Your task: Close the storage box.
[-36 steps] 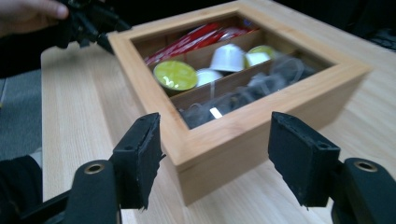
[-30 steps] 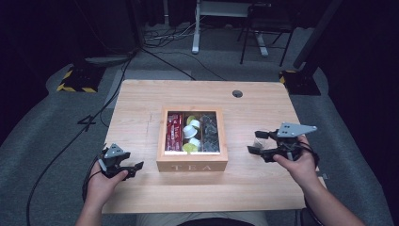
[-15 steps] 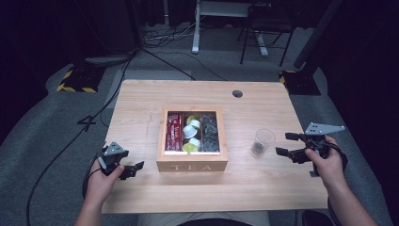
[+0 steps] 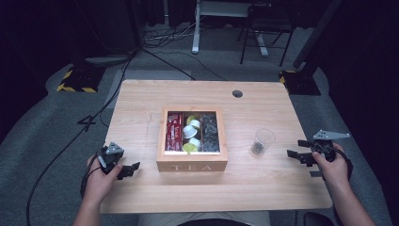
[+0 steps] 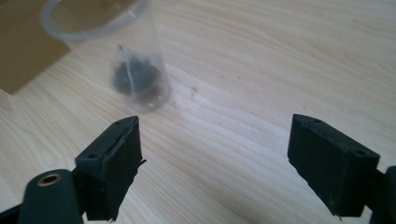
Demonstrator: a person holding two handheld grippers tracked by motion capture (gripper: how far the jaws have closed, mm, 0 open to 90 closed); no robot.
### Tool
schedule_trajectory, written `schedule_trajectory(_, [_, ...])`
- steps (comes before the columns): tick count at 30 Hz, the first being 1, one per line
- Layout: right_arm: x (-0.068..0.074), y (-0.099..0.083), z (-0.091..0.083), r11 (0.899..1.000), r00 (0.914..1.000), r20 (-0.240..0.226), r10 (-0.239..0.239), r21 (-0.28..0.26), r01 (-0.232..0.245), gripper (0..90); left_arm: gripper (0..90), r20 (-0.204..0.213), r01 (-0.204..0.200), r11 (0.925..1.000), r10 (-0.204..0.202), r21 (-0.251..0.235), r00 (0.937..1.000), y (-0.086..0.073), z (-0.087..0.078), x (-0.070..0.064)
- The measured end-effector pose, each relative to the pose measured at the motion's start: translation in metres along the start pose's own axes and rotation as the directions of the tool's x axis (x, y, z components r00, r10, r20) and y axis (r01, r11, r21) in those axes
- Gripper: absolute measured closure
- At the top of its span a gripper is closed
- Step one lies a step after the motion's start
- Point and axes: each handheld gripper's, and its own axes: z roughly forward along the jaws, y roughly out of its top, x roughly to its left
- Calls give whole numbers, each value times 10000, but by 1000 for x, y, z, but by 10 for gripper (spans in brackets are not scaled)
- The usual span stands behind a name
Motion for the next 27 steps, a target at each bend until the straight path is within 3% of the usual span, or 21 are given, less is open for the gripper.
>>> schedule_trajectory(6, [-6,-17,13,9996,9998,203,25,267,-30,178,160,81,-141,9999,141,-11,9999,-2,4,1])
schedule_trajectory(11, [-3,-22,22,9976,9983,447,-365,609,337,167,157,-47,-211,9996,210,-180,9998,-2,6,2])
schedule_trajectory(17, [1,-28,30,9961,9965,758,-356,832,293,150,151,-188,-803,9964,798,-255,9966,-3,9,5])
schedule_trajectory(21, [3,-32,35,9975,9900,1285,-589,453,535,137,142,-160,-825,9960,820,-329,9965,-4,10,6])
schedule_trajectory(27, [3,-32,36,9969,9893,1298,-667,496,607,123,100,-177,-840,9962,836,-235,9963,-3,11,3])
